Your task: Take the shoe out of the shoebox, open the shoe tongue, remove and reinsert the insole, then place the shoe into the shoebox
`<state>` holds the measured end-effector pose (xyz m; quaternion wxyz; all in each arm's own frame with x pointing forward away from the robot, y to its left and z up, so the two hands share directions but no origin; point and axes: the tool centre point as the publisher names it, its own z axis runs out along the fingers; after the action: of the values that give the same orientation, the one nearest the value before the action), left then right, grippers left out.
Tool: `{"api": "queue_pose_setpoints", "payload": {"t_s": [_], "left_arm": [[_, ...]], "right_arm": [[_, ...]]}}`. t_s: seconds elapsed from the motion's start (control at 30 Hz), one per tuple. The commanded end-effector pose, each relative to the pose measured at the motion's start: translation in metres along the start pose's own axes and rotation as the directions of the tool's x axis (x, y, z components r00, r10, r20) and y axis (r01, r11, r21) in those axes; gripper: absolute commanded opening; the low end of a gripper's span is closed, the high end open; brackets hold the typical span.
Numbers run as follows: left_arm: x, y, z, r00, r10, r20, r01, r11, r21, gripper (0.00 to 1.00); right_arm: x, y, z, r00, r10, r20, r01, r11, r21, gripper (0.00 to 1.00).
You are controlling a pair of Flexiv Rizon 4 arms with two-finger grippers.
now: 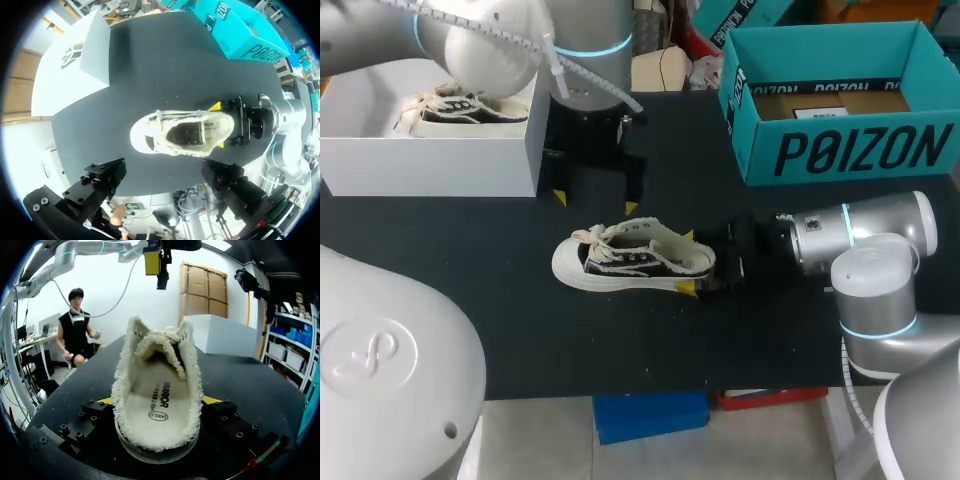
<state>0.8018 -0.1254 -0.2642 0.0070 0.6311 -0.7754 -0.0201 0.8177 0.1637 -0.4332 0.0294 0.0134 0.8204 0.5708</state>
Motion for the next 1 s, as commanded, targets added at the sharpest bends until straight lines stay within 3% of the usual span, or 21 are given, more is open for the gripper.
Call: {"api": "queue_pose_setpoints", "payload": {"t_s": [0.03, 0.17, 0.5, 0.73, 1.0], "left_arm": [[0.034, -0.007, 0.014, 0.975, -0.002, 0.222, -0.005, 0.999, 0.033, 1.00], [0.050, -0.013, 0.021, 0.967, 0.008, 0.256, -0.022, 0.998, 0.053, 1.00], [0.076, -0.025, 0.051, 0.912, -0.038, 0.408, 0.041, 0.999, 0.001, 1.00], [0.077, -0.024, 0.072, 0.870, -0.049, 0.491, 0.070, 0.997, -0.024, 1.00], [0.063, -0.019, 0.089, 0.832, -0.053, 0.552, 0.094, 0.994, -0.046, 1.00]], "right_arm": [[0.000, -0.001, 0.003, 1.000, 0.001, 0.002, -0.001, 1.000, 0.001, 0.00], [0.000, -0.001, 0.003, 1.000, 0.001, 0.002, -0.001, 1.000, 0.001, 0.00], [0.000, -0.001, 0.003, 1.000, 0.001, 0.002, -0.001, 1.000, 0.001, 0.00], [0.000, -0.001, 0.003, 1.000, 0.001, 0.002, -0.001, 1.000, 0.001, 0.00], [0.000, -0.001, 0.003, 1.000, 0.001, 0.002, -0.001, 1.000, 0.001, 0.00]]}}
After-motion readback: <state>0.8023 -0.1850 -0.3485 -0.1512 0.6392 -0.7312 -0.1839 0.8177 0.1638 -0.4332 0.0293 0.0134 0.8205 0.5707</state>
